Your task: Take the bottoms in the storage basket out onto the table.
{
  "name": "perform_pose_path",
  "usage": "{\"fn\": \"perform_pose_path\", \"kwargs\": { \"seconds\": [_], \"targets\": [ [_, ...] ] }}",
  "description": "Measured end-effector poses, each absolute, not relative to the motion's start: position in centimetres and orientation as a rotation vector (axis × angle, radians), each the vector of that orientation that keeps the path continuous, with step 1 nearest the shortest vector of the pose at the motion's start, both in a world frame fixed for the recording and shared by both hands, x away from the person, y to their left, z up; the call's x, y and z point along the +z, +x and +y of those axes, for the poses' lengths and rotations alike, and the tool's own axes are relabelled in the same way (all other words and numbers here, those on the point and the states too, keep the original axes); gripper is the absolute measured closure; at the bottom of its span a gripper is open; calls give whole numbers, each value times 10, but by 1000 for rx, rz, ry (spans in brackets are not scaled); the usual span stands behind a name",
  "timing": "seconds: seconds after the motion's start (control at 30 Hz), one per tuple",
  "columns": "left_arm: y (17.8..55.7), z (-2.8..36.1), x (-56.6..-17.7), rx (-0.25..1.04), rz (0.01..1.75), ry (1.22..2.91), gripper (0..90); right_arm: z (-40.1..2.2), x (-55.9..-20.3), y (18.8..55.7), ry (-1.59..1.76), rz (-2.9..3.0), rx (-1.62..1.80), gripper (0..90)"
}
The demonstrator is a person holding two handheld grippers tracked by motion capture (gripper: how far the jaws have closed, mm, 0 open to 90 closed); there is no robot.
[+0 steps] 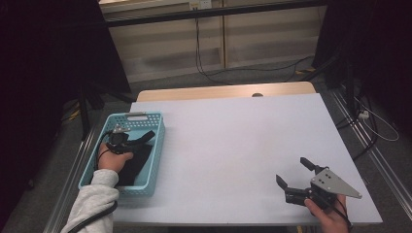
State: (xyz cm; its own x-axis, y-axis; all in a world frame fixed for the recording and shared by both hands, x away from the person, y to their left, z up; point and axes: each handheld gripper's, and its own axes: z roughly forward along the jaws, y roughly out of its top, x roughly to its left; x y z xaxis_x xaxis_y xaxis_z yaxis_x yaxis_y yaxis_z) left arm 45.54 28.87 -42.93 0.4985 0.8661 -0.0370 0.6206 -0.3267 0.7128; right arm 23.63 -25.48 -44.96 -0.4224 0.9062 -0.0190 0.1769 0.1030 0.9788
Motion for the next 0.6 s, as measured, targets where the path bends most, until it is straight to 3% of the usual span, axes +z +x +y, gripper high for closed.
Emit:
{"fn": "perform_pose_path", "kwargs": {
  "seconds": [0.13, 0.2, 0.3, 0.33, 0.47, 0.6],
  "targets": [
    [462, 276, -428, 456, 1182, 2004, 784, -257, -450, 237, 1075, 1708, 1370, 36],
    [464, 272, -429, 472, 1182, 2021, 687, -257, -450, 237, 1076, 1707, 1369, 37],
    [465, 272, -429, 480, 1206, 2001, 366, -256, -450, 236, 1072, 1711, 1370, 37],
    [465, 273, -428, 463, 1203, 1988, 314, -256, -450, 236, 1072, 1714, 1371, 37],
    [462, 280, -419, 508, 1185, 1998, 158, -256, -450, 236, 1073, 1711, 1370, 37],
    [457, 291, -411, 521, 1194, 2013, 125, -255, -450, 237, 1071, 1712, 1364, 37]
  ]
}}
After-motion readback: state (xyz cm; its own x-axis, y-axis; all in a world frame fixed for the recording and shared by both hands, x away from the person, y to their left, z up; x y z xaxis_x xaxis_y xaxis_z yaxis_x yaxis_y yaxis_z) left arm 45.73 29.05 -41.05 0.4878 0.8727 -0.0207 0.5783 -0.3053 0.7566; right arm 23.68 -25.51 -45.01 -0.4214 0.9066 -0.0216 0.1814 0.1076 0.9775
